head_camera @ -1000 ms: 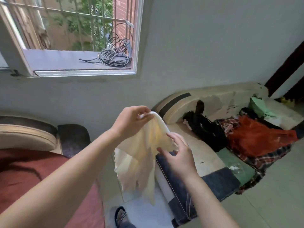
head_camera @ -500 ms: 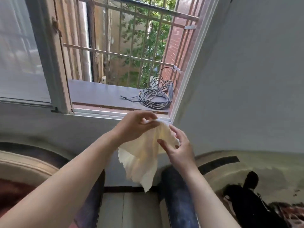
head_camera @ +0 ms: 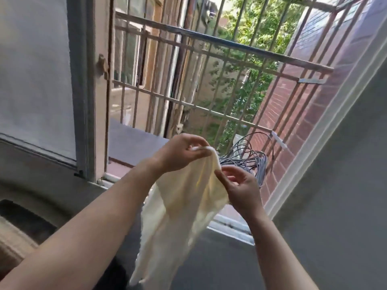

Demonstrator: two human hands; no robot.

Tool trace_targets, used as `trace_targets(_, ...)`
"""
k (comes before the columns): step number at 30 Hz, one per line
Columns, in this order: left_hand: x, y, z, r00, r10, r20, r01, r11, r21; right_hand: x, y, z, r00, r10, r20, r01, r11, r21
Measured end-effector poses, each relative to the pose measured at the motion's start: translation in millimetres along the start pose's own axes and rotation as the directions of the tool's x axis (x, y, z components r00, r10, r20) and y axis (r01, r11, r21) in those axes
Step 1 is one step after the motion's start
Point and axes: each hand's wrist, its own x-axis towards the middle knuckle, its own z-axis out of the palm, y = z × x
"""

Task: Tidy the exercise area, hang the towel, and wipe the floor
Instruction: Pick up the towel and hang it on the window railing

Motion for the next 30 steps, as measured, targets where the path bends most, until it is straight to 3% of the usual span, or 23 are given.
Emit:
trace_targets(6, 97.9, -24.2, -20.1, 0.992, -0.009, -0.129, 0.015, 0.999, 0.044, 119.1, -4.8, -10.6, 0.976, -0.213, 0.038, 0.214, 0.976, -0.028)
trace_targets(11, 163.5, -45.5, -33.5, 0.984, -0.015, -0.180, 0.020, 1.000, 0.022, 201.7, -3.2, -10.1, 0.959, -0.275, 0.068, 0.278, 0.960, -0.035)
trace_targets(16, 223.5, -65.3, -54.5, 0.989, 0.045, -0.142, -0.037, 0.998, 0.053, 272.4, -10.0, -0.2, 0.962, -0.246, 0.117, 0.251, 0.968, -0.029)
trace_targets(24, 303.2, -99.4, -93.4, 0.986, 0.154, -0.057, -0.152, 0.987, 0.043, 346.8, -33.7, -0.8, 0.959, -0.284, 0.016, 0.284, 0.959, -0.017)
trace_targets(27, 322.8, -109.3, -95.9, 0.992, 0.121, 0.031, -0.123, 0.991, 0.049, 368.3, -29.9, -4.9, 0.950, -0.308, -0.060, 0.303, 0.950, -0.075)
trace_targets(30, 334.1, -127.4, -88.1, 0.987, -0.003, 0.161, -0.008, 0.998, 0.068, 381.8, -23.1, -10.7, 0.935, -0.327, -0.139, 0.301, 0.937, -0.177)
